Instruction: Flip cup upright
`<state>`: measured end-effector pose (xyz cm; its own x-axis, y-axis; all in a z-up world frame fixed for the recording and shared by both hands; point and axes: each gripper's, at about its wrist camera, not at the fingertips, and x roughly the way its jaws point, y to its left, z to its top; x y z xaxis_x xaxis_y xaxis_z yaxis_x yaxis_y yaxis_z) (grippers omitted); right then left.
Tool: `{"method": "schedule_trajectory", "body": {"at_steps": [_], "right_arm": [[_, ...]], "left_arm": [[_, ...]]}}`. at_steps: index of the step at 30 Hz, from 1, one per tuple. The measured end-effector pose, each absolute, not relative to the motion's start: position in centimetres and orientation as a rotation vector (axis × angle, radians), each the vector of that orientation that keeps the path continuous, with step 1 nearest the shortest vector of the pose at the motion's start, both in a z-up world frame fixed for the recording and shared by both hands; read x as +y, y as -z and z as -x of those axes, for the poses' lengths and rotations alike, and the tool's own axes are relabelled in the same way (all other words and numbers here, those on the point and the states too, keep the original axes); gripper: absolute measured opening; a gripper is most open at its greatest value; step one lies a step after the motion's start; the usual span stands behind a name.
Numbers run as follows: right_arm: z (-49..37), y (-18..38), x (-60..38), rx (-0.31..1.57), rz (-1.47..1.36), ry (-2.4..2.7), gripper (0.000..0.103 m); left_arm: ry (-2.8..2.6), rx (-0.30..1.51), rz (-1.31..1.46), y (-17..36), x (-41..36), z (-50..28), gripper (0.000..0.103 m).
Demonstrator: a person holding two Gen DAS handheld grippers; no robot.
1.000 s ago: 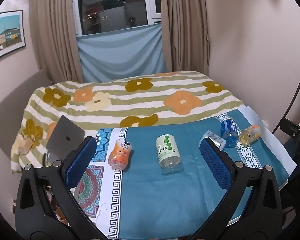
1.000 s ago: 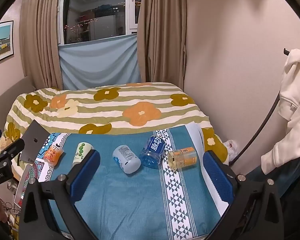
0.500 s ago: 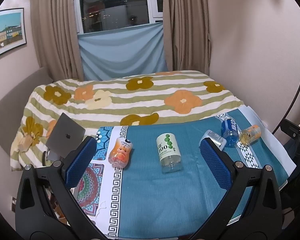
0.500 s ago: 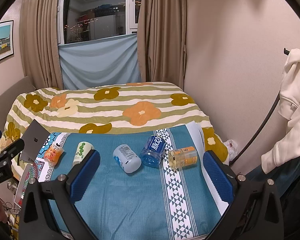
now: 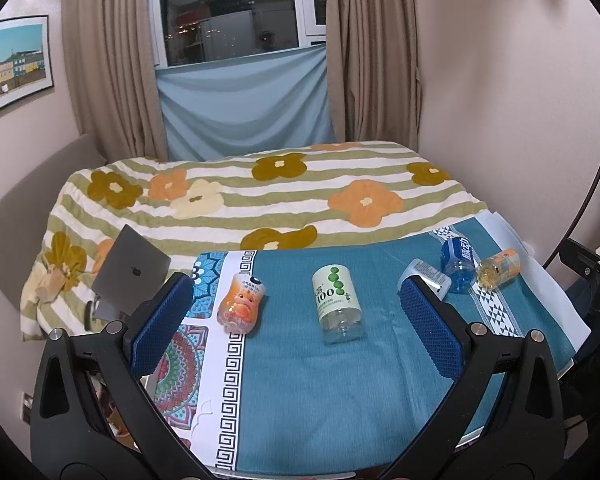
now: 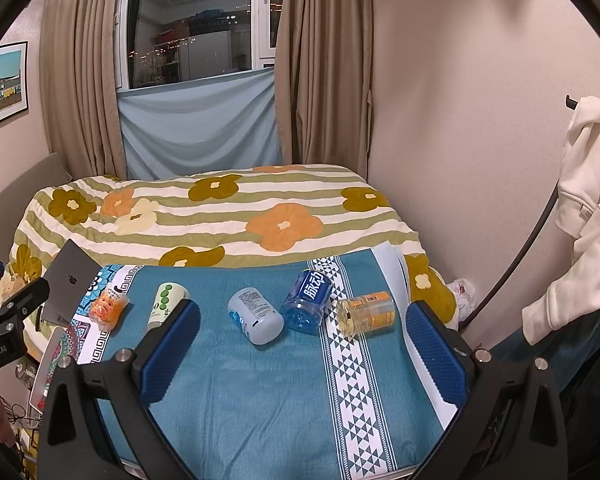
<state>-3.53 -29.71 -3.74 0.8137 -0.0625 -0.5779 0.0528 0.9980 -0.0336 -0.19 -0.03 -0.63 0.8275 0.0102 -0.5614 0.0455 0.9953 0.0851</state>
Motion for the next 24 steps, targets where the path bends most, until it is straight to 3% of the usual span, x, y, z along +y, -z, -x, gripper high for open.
{"method": "schedule_trajectory", "body": {"at_steps": [24], "right_arm": [[3.77, 3.59, -29.73, 0.612, 0.015, 0.062, 0.103]], "left_arm": [[0.018, 0.594, -0.090, 0.55, 0.32, 0.73, 0.103]]}}
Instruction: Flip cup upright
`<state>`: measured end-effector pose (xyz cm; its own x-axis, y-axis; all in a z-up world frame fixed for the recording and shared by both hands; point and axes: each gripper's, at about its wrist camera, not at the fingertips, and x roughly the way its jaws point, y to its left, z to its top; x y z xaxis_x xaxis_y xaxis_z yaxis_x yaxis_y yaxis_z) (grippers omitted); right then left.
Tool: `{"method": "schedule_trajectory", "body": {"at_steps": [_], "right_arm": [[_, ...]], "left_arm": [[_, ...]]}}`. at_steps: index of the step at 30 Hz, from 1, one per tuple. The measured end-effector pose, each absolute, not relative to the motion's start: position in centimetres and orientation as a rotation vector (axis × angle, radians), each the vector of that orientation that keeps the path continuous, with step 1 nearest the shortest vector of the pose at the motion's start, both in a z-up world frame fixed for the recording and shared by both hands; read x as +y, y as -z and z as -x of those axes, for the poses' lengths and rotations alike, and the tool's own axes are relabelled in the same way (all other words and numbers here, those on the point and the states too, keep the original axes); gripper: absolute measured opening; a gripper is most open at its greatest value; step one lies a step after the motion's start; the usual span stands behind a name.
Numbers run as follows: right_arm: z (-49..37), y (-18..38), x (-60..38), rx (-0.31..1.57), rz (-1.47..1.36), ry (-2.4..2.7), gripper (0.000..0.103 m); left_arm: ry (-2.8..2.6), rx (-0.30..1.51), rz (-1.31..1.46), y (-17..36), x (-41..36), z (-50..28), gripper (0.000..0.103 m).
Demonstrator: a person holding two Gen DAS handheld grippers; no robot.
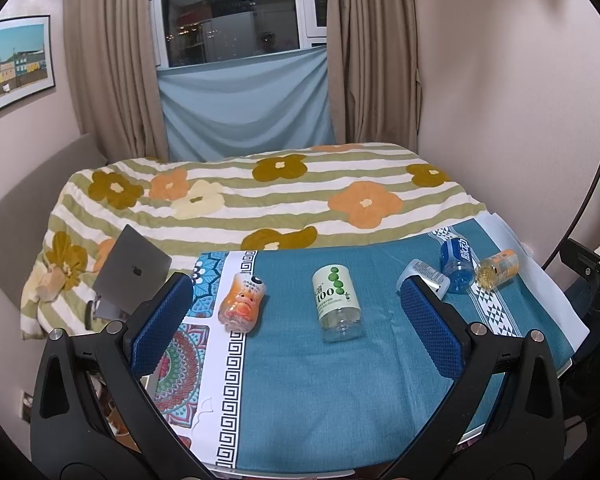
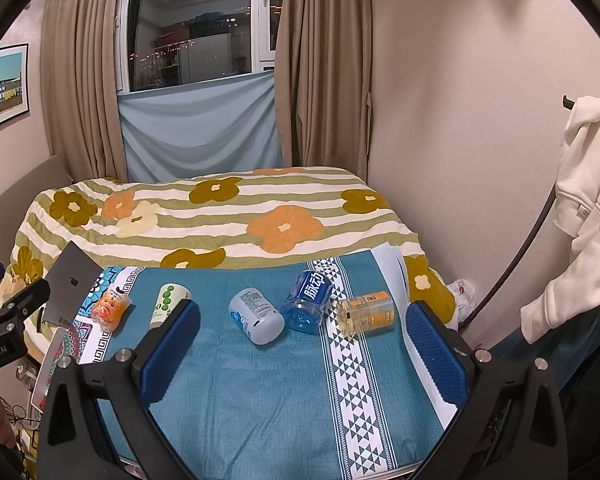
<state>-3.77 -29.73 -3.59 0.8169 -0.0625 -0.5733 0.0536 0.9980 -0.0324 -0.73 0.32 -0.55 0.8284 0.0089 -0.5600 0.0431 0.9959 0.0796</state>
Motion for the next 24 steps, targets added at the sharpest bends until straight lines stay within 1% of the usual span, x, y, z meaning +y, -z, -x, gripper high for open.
{"method": "schedule_trajectory", "body": {"at_steps": [24], "right_arm": [[3.98, 2.95, -29.51, 0.610, 0.015, 0.058, 0.103]], "left_arm": [[0.017, 0.594, -0.091, 0.58, 0.27, 0.85, 0.103]]}}
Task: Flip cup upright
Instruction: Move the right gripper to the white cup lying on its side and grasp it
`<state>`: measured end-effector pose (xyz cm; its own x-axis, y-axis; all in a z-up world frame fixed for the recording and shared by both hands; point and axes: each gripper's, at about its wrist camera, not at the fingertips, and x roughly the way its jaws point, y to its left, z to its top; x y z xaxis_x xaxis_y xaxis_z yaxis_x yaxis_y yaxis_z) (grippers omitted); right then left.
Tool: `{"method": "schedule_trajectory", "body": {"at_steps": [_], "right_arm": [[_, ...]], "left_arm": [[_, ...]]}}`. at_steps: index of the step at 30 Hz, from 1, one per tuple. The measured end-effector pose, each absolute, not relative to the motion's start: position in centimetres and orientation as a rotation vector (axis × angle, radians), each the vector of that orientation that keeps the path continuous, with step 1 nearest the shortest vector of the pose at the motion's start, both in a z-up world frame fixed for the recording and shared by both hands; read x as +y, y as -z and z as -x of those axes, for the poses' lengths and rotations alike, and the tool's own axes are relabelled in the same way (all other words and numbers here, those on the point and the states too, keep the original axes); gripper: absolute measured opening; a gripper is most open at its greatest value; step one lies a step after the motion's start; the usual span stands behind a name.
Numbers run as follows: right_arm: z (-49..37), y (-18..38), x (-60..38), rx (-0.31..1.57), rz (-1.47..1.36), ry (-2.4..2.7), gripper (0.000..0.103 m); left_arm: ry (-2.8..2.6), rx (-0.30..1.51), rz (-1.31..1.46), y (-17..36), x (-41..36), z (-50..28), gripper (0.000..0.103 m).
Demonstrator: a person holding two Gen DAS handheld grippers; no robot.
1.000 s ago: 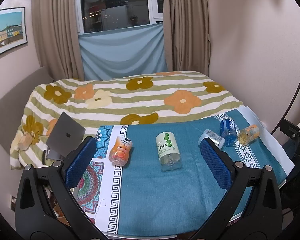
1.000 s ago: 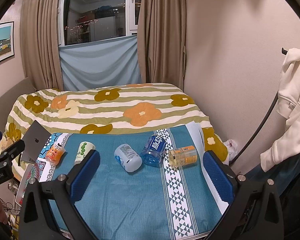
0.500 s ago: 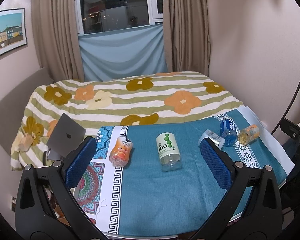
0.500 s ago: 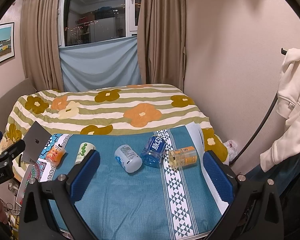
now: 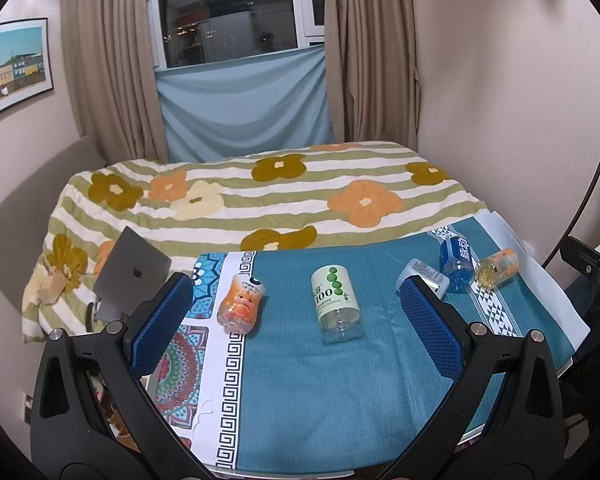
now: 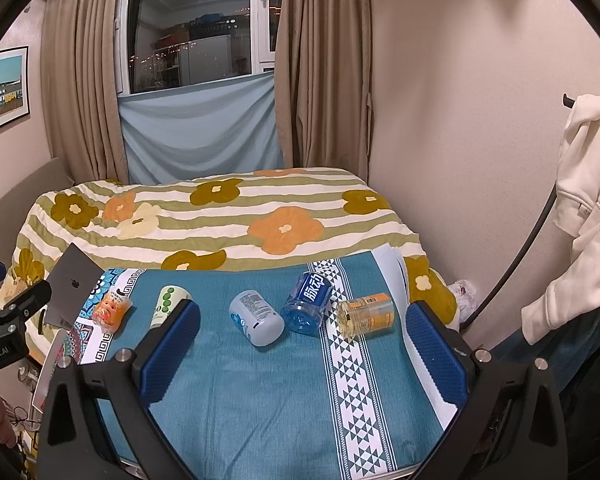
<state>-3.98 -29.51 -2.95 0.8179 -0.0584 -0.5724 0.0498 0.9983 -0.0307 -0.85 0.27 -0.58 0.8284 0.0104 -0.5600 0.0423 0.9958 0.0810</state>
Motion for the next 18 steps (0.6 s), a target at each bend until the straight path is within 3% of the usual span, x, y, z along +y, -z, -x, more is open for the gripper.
{"method": "schedule_trajectory", "body": {"at_steps": [18], "right_arm": [[-1.0, 6.3, -30.3, 0.720, 0.070, -0.024, 0.103]], "left_arm": [[-0.012, 0.722, -0.078, 2.7, 0.0, -3.2, 0.103]]}}
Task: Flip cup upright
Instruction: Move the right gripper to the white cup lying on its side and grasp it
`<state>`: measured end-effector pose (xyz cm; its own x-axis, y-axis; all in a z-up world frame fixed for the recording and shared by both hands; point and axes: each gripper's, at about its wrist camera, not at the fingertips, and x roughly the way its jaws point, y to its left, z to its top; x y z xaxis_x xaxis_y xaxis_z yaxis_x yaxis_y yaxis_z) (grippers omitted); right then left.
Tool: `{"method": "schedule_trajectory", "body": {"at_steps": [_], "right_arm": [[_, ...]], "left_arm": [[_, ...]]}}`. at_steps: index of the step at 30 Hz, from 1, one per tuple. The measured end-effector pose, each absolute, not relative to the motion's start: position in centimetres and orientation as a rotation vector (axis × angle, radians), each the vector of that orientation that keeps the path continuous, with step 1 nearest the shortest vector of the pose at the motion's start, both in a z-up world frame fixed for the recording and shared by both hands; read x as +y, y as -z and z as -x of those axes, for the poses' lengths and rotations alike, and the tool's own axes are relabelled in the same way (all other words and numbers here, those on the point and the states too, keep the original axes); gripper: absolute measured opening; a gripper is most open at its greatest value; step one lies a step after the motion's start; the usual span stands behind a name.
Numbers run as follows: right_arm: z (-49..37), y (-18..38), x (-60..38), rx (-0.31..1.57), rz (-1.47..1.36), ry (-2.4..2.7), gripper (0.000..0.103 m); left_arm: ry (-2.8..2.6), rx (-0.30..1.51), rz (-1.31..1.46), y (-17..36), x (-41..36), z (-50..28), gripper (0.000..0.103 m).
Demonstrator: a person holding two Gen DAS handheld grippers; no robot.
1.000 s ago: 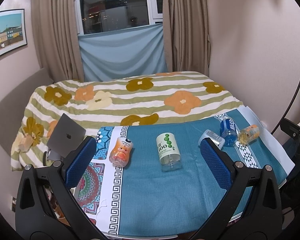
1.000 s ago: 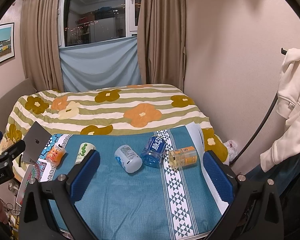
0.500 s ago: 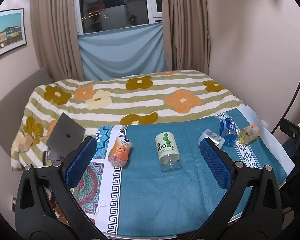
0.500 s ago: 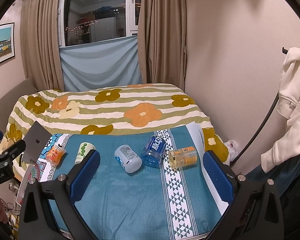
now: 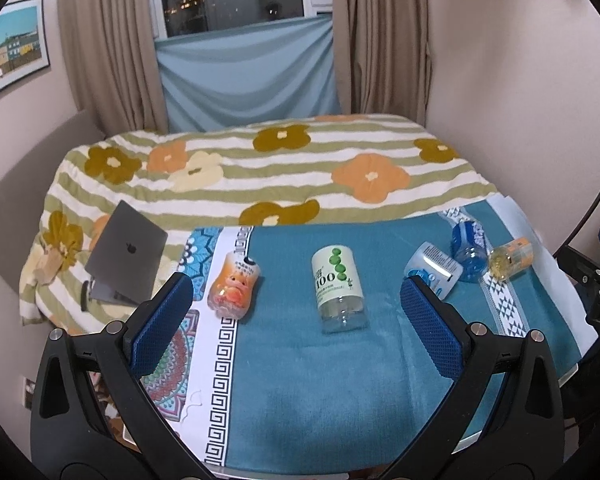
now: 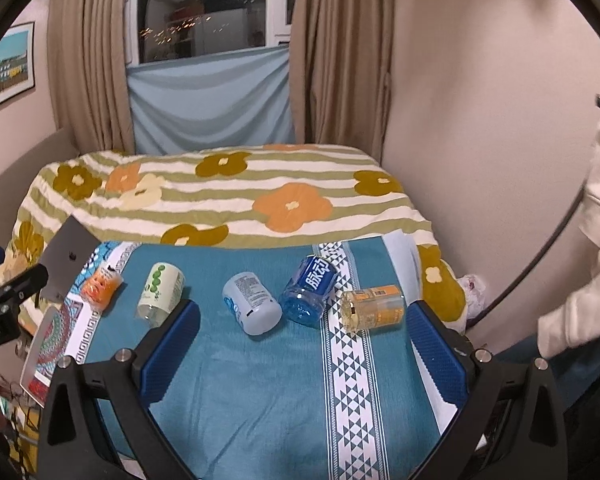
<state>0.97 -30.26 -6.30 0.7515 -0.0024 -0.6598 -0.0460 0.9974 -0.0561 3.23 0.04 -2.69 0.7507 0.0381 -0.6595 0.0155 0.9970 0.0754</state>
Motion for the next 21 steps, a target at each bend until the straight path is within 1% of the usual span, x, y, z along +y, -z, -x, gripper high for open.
{"method": "schedule_trajectory", "body": {"at_steps": [6, 13, 21], "right_arm": [[-5.5, 9.2, -30.1, 0.811, 0.126, -0.130, 0.103], [-11.4, 13.9, -28.7, 0.929, 0.242, -0.256, 0.103], [-15.9, 18.3, -26.4, 1.059, 0.341, -0.385, 0.102]], "left_arm": [[-0.033, 0.797, -0.081, 5.5, 0.4, -5.8, 0.103], [-0.061, 0.876, -0.094, 9.1, 1.0, -8.4, 0.103], [-0.057, 0.958, -0.124, 13.2, 1.2, -10.6, 0.103]]}}
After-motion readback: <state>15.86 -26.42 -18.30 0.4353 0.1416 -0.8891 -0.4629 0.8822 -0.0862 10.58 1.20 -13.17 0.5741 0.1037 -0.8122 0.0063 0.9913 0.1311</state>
